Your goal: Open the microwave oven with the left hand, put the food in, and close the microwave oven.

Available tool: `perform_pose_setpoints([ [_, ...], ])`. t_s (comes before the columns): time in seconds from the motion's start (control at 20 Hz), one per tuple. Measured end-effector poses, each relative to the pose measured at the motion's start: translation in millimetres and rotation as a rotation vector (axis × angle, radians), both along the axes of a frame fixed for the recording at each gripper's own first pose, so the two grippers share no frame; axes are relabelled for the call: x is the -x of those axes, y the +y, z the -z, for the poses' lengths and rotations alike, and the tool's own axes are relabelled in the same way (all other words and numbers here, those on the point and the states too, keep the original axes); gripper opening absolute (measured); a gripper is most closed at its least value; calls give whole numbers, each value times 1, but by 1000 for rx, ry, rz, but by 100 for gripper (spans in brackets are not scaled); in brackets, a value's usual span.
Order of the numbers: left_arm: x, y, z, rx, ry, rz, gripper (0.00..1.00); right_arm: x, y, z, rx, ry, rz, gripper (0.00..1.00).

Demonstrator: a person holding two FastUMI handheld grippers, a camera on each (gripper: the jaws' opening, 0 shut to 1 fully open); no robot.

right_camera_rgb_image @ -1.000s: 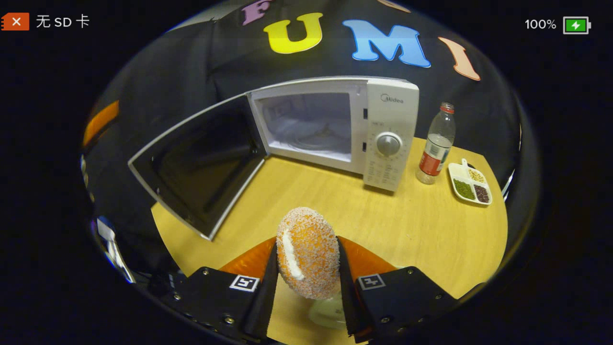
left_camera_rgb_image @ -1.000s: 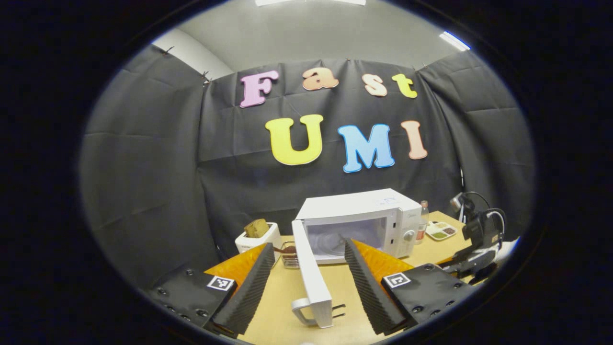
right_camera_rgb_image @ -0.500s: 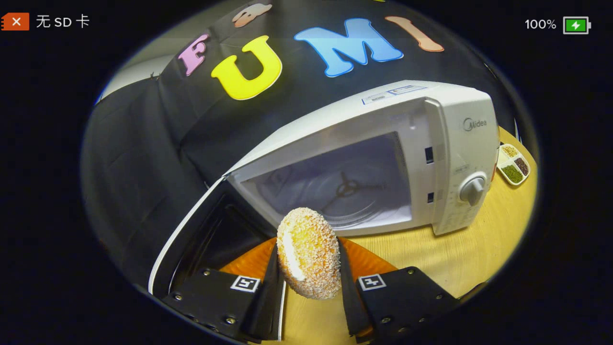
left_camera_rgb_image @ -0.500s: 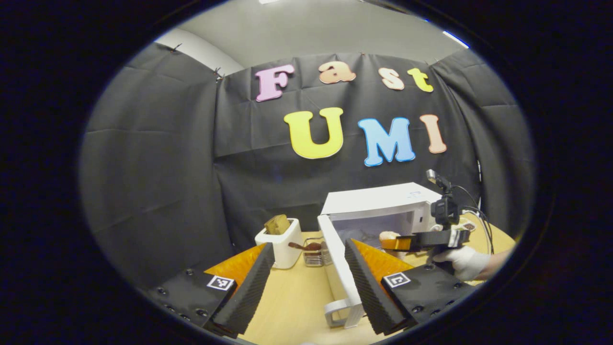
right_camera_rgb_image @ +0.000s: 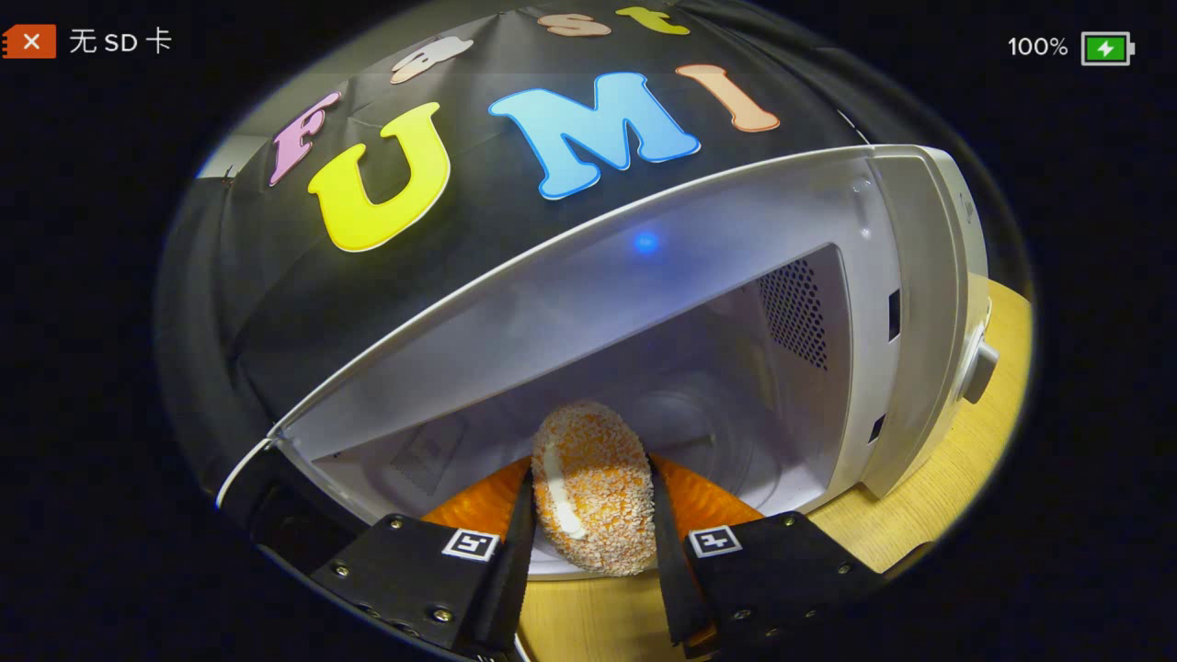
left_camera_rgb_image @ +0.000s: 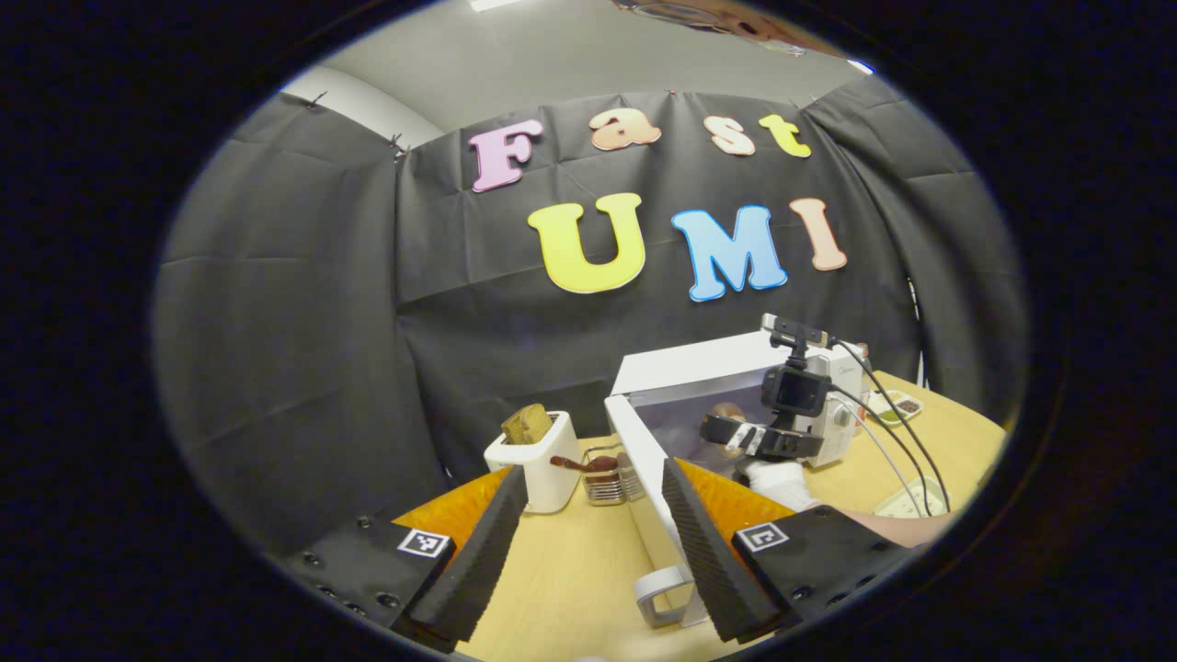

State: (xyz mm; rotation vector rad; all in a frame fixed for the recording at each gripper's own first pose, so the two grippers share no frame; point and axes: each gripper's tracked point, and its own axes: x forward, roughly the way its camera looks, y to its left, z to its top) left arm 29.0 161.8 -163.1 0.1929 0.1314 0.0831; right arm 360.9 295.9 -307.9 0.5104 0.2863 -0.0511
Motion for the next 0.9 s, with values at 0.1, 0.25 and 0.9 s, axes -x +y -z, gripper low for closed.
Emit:
perform_pose_setpoints([
  [0.1,4,6,5,-3,13,-4,100,-11,0,8,6,-13,28,60],
  [0.25,11,9,6,-1,9,-11,94,-13,0,32,41,10,33,77],
  [0.9,22,20,-15,20,-62,-47,97,127,-71,-73,288,-101,-145,99],
])
